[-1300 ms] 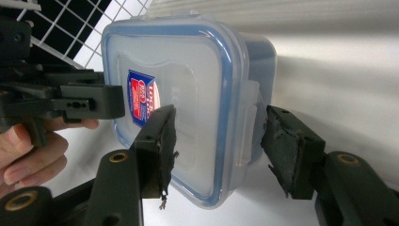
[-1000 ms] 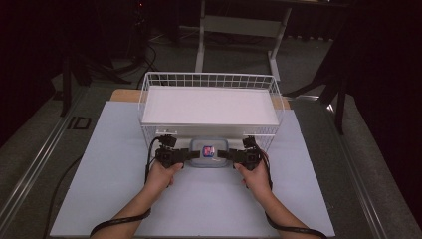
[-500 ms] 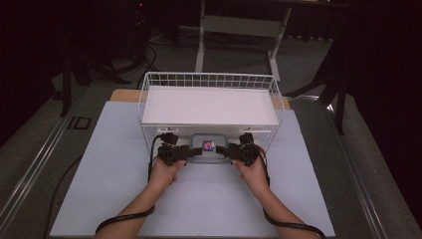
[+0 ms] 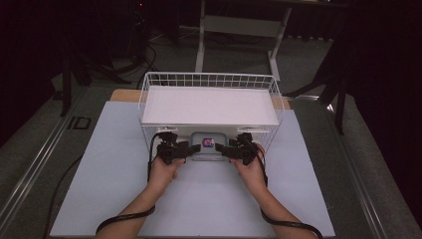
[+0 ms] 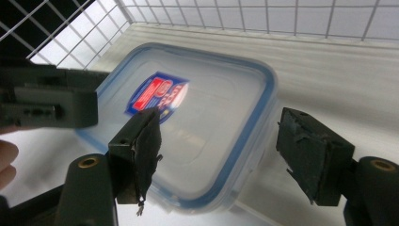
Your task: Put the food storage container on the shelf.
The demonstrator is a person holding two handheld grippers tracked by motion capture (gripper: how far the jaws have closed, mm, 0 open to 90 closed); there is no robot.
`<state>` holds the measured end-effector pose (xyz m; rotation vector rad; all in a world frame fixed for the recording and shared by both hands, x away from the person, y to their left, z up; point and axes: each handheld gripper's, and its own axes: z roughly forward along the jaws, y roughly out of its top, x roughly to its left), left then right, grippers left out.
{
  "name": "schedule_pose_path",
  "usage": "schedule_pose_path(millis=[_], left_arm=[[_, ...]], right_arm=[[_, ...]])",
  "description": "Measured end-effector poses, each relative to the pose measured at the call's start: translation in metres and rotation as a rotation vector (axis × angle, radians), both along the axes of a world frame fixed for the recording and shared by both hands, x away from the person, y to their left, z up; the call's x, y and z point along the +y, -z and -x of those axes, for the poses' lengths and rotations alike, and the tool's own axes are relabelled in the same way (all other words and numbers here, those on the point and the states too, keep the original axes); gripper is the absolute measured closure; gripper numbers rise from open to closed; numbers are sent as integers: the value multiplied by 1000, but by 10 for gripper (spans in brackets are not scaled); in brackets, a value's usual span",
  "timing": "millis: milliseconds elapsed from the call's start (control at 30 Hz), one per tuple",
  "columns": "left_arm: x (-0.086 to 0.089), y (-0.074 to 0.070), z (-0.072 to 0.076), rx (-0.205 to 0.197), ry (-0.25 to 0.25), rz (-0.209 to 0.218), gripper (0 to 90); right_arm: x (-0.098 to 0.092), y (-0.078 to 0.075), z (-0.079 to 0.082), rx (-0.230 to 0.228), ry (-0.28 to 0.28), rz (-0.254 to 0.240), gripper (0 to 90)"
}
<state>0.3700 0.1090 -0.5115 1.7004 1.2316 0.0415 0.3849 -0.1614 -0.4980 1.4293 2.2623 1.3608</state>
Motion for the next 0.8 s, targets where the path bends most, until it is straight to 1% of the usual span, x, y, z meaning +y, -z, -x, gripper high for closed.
schedule_pose_path(millis=[33,67,100,133,167,200,233,267,300,333,400,433,467,533,567,600,633,667,700,733,800], left_arm=[[0,-1,2,4,4,4,354],[0,-1,2,4,4,4,354],[1,-4,6,-17,19,-24,354],[1,-5,9,-20,22,-28,354],[3,-7,10,-20,24,-20,354],[4,-10,13,-18,13,-19,354],[4,-12,16,-11,6,-5,353],[6,-14,18,-19,4,-1,353],[8,-16,21,-31,1,-5,353],[9,-17,24,-50,10,-11,353],[10,-18,29,-51,33,-11,352],[10,-19,33,-49,32,-13,351],[11,-19,36,-56,44,-9,351],[14,-19,43,-57,61,17,332],[15,-19,47,-58,76,39,331],[16,-18,52,-63,91,50,319],[16,-18,56,-65,97,55,306],[16,-18,60,-64,110,65,307],[16,-18,64,-66,127,74,306],[16,-18,68,-73,136,77,291],[16,-19,76,-93,148,65,271]], right_arm=[[0,-1,2,-11,-2,10,308],[0,-1,2,-11,-2,10,308],[0,-2,4,-23,-8,22,308],[1,-5,10,-14,-12,20,308],[-1,-5,11,-60,-20,38,307],[-1,-6,13,-70,-21,43,307],[-2,-7,16,-79,-18,40,308],[-3,-8,18,-90,-22,38,316],[-2,-9,21,-96,-31,47,324],[-2,-10,24,-111,-37,59,324],[-1,-12,30,-128,-52,71,324],[-1,-13,33,-135,-57,81,324],[0,-14,36,-142,-67,82,323],[0,-16,44,-150,-65,82,318],[0,-17,47,-155,-75,74,319],[0,-18,50,-158,-82,65,335],[1,-19,53,-156,-98,57,356],[3,-19,55,-146,-111,52,362],[5,-19,58,-146,-119,54,362],[6,-19,61,-147,-125,59,362],[10,-17,65,-143,-137,61,366]])
